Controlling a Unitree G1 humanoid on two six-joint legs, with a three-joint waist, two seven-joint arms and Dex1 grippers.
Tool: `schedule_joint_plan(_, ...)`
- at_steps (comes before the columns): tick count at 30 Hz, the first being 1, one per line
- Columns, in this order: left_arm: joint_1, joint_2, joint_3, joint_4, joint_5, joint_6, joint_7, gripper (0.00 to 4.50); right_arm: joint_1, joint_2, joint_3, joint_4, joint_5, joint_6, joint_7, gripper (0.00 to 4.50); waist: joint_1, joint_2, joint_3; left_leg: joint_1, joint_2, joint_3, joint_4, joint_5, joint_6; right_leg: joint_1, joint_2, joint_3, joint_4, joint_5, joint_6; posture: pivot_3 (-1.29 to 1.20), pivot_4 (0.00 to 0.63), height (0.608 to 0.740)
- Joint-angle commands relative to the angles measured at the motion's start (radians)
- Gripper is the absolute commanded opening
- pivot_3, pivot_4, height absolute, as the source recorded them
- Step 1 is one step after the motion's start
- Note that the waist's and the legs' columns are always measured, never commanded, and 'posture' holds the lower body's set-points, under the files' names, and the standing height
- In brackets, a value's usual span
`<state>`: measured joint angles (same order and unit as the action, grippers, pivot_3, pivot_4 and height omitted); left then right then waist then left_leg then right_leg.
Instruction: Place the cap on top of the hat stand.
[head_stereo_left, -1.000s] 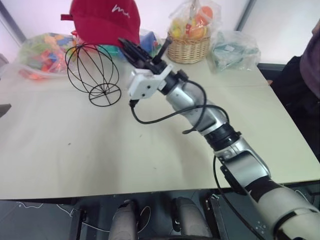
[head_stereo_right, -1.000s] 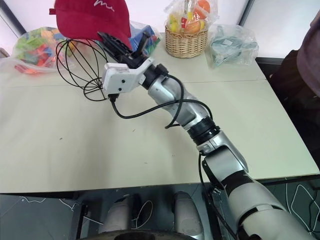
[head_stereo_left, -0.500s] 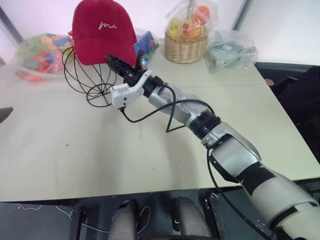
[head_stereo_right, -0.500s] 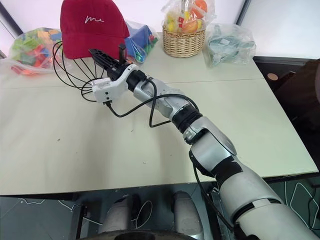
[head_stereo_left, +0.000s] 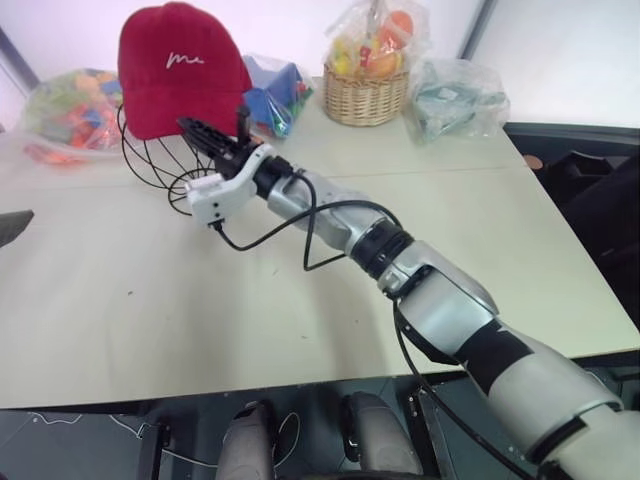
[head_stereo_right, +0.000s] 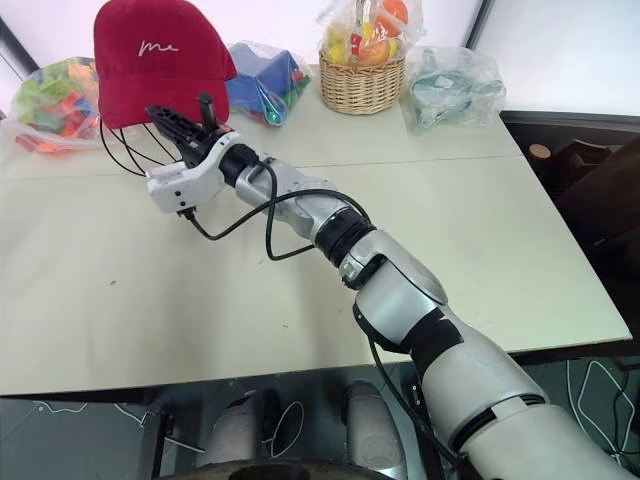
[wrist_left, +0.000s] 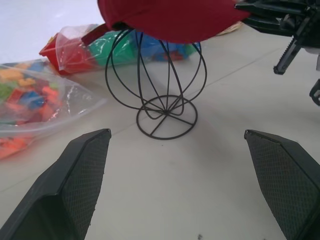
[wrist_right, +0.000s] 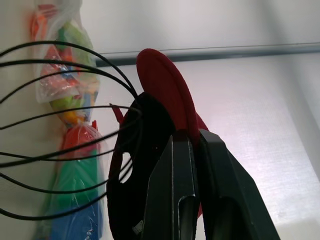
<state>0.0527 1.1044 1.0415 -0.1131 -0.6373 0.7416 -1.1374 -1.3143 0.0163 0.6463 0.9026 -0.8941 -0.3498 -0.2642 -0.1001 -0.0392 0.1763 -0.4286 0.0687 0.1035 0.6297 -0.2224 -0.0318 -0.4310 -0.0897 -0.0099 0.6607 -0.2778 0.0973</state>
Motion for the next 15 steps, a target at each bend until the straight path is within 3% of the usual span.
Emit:
schedule_joint_plan(1, -0.015, 0.001, 0.014, -0.013, -0.015, -0.019, 0.013, 4.50, -0.028, 0.029, 0.015, -0.008, -0.003, 0.003, 0.005, 0.04, 0.000, 0.000, 0.000, 0.000, 0.000, 0.000, 0.000, 0.000, 0.000, 0.000, 0.000, 0.000, 0.000, 0.000, 0.000, 0.00, 0.150, 0.740)
schedule_joint_plan(15, -0.013, -0.014, 0.015, -0.023, -0.032, -0.017, 0.039, 4.50, 0.019, 0.104, 0.065, 0.043, 0.004, 0.013, 0.061, 0.04, 0.000, -0.001, -0.001, 0.000, 0.000, 0.000, 0.000, 0.000, 0.000, 0.000, 0.000, 0.000, 0.001, 0.000, 0.000, 0.00, 0.150, 0.740)
